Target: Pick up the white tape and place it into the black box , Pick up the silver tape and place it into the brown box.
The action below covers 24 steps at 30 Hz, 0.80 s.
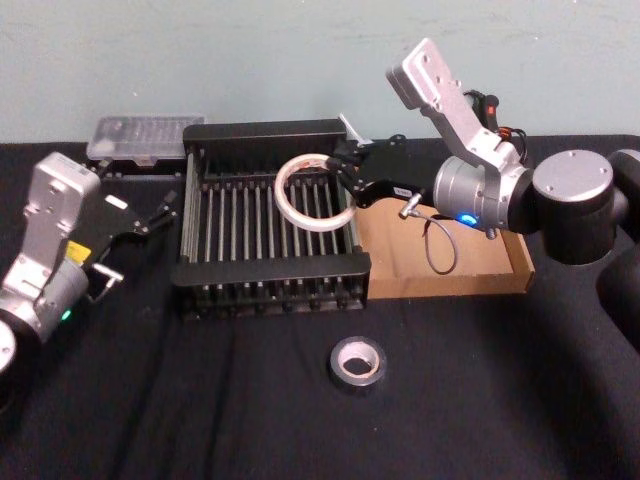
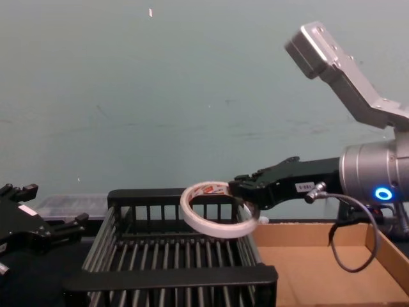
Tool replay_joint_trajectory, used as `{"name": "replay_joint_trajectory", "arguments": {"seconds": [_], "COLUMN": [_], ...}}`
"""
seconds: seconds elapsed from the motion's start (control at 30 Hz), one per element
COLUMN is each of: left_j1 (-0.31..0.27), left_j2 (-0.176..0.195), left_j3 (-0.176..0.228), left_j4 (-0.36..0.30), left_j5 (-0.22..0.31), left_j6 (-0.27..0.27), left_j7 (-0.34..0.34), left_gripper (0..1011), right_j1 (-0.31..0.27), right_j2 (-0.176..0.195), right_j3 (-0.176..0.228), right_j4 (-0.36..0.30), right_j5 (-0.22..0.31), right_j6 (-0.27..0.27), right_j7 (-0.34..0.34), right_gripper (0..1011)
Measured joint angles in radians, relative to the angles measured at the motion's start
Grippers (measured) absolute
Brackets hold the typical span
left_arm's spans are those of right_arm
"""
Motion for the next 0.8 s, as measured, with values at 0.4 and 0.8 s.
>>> {"name": "replay_joint_trajectory", "arguments": {"seconds": [0.4, 0.8], "left_j1": [0.0, 0.0], "left_j2": [0.0, 0.0], "left_j3": [0.0, 0.0], "left_j4": [0.0, 0.0], "left_j5": [0.0, 0.0], "left_j6": [0.0, 0.0], "left_j7": [0.0, 0.0], "left_gripper": [1001, 1001], "right_j1": [-0.003, -0.005], "right_j2": [0.004, 0.005], "right_j3": [0.002, 0.004], "right_j4": [-0.004, -0.007], "right_j5": [0.0, 0.001], "right_j6": [0.001, 0.003], "right_j7": [0.0, -0.001], "right_gripper": [88, 386]}}
